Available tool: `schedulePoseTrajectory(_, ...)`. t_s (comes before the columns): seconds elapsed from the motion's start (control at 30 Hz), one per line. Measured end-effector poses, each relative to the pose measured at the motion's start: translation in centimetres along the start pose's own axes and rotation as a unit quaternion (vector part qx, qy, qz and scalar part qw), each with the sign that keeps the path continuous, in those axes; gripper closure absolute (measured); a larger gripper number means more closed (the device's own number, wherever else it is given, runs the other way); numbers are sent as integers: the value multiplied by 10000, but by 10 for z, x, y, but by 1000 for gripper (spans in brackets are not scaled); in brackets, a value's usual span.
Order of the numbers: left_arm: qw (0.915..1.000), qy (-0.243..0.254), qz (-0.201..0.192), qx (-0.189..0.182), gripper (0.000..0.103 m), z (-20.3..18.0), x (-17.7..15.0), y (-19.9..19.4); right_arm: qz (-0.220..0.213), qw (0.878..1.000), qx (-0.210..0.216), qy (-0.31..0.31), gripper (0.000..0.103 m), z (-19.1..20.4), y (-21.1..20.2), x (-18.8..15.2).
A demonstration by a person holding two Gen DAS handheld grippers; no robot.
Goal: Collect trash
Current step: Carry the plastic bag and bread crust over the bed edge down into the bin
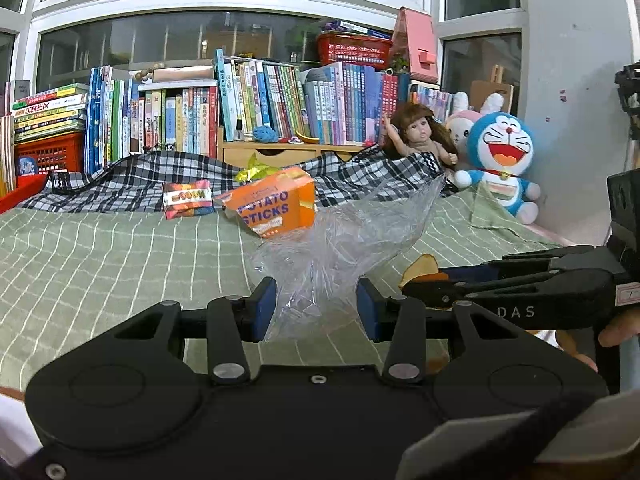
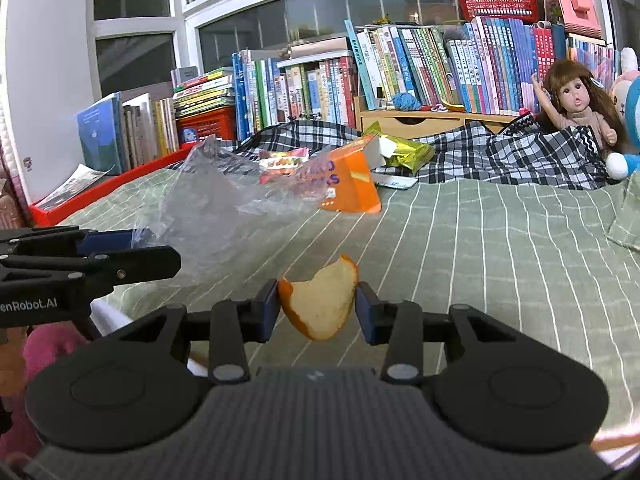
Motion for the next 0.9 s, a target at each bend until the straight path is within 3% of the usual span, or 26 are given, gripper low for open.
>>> schedulePoseTrajectory(0.3,9997,158,-49,-172,62,-19,-30,-36,82,9999,99,39,58,12,-22,-29)
schedulePoseTrajectory(0.6,9990,-3,-13,-458,62,-27,-52,-73,260,9996,137,-4,58,25,-37,-54)
schedulePoseTrajectory(0.9,9970,-142,424,-638,62,-30,-82,-93,489,9986,143,140,58,28,-39,-78)
Point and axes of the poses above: each gripper's, at about its wrist camera, not at the fingertips, and y roughly the way its jaws point, z to its left, x to its top, the point moved 1 cm from there along y, roughly the way its jaws point, and after that the axes turned 11 degrees about z, right-handed, at the moved point
